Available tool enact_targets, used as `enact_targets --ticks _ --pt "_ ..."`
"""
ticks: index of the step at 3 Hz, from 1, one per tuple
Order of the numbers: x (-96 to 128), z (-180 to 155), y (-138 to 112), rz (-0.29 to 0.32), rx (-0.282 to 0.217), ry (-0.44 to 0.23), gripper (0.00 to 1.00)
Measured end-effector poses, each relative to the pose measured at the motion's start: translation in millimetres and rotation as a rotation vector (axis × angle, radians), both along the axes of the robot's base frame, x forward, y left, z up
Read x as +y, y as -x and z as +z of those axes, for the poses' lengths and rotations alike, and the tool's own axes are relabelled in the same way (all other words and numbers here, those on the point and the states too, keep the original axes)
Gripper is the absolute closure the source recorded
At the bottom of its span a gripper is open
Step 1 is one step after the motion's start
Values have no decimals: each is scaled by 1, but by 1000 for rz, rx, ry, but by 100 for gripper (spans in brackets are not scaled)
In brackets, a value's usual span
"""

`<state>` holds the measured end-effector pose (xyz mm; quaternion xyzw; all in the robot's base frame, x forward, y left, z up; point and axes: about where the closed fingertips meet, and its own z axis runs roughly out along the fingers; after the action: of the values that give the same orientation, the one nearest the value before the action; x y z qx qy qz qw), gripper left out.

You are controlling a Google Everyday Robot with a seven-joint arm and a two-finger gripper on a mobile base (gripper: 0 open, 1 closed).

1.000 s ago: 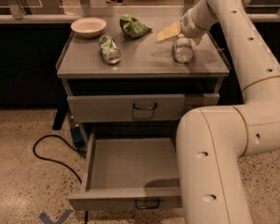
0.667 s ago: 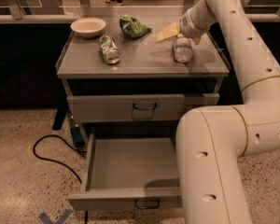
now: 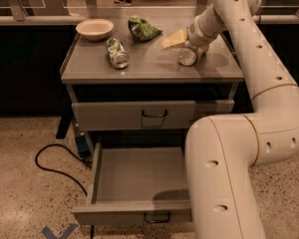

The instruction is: Place blue plastic bottle into middle drawer

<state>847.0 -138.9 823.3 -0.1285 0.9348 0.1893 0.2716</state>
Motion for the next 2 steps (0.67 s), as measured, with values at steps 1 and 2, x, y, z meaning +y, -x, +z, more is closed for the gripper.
enact_targets --ticks 1,2 --pt "0 0 0 0 0 0 19" --pt "0 0 0 0 0 0 42"
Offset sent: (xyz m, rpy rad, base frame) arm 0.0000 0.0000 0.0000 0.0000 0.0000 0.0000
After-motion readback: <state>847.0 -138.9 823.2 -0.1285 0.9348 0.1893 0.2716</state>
